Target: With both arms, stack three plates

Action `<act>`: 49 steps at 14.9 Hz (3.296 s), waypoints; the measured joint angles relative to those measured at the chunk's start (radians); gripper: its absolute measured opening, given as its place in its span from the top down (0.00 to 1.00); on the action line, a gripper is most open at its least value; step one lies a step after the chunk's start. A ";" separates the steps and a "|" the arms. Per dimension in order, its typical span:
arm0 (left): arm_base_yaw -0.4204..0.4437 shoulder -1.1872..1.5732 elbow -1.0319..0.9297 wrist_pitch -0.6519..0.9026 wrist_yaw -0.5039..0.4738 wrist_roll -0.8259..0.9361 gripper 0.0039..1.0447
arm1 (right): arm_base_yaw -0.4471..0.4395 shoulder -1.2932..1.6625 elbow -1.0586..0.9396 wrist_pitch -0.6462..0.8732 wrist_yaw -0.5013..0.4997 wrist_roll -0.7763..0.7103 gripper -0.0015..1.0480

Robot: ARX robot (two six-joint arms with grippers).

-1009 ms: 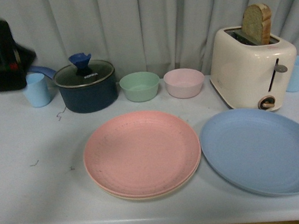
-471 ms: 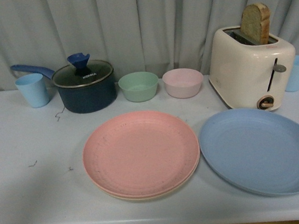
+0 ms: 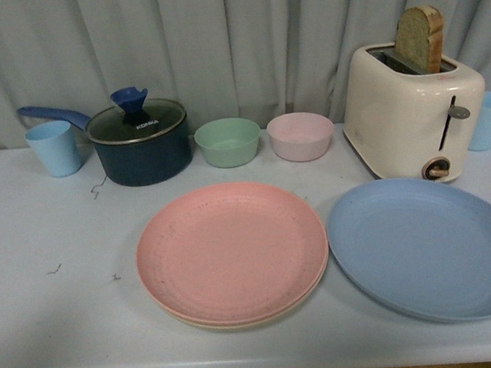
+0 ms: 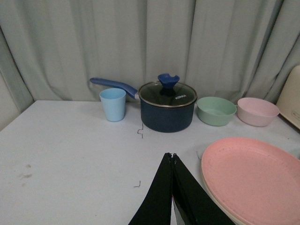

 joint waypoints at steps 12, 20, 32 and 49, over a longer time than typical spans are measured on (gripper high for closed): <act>0.000 -0.474 -0.007 -0.447 0.000 0.000 0.99 | 0.000 0.000 0.000 0.000 0.000 0.000 0.06; 0.000 -0.739 -0.002 -0.707 -0.001 0.000 0.99 | 0.000 0.000 0.000 0.000 0.000 0.000 0.06; 0.000 -0.739 -0.007 -0.724 0.000 0.001 0.06 | -0.225 1.171 0.537 -0.055 -0.180 0.101 0.06; 0.000 -0.739 -0.007 -0.724 0.000 0.001 0.06 | -0.123 2.085 1.019 0.115 0.016 -0.082 0.26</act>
